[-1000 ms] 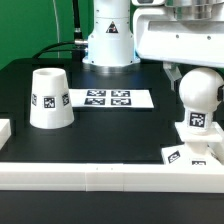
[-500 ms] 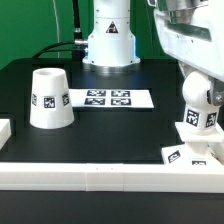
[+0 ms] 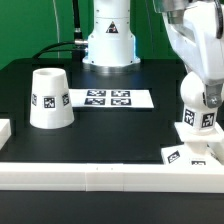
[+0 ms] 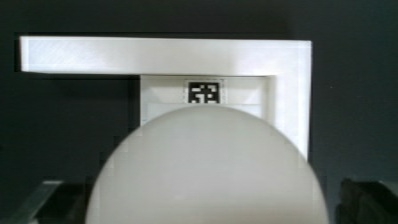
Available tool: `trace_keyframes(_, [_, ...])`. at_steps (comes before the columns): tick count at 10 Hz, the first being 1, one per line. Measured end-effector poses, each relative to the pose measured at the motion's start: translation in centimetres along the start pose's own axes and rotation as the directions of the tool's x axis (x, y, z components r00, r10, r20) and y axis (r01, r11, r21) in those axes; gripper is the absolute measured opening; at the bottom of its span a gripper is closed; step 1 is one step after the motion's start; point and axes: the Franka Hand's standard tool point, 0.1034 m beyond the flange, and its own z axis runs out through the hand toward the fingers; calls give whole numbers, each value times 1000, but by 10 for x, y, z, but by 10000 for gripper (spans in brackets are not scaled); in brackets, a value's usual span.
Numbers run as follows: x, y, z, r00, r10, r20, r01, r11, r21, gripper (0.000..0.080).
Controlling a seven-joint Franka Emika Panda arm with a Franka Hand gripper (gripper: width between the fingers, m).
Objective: Assemble lamp
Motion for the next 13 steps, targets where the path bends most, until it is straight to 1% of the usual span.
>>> trace_keyframes(1, [0,2,-1,997,-72,-1,71,997,-19,690])
trace_keyframes(2, [0,2,-3,979,-201,-5,201,979,-33,690])
trace_keyframes(5, [-3,2,-2,901,-433,-1,433,901,-37,699])
trace_keyframes(7, [-3,2,-1,846,-533,3,533,845,-37,699])
trace_keyframes(8, [-2,2,-1,799,-601,6,601,798,-37,699])
trace_keyframes(9, [-2,2,-1,742,-671,10,670,741,-36,699])
trace_keyframes(10, [0,4,-3,642,-767,2,765,640,-72,699])
trace_keyframes(11, [2,3,-4,525,-851,-9,846,524,-100,699])
trace_keyframes(12, [3,1,-5,421,-907,-9,901,419,-109,699])
trace_keyframes(13, [4,-1,-5,292,-956,-4,950,291,-115,699])
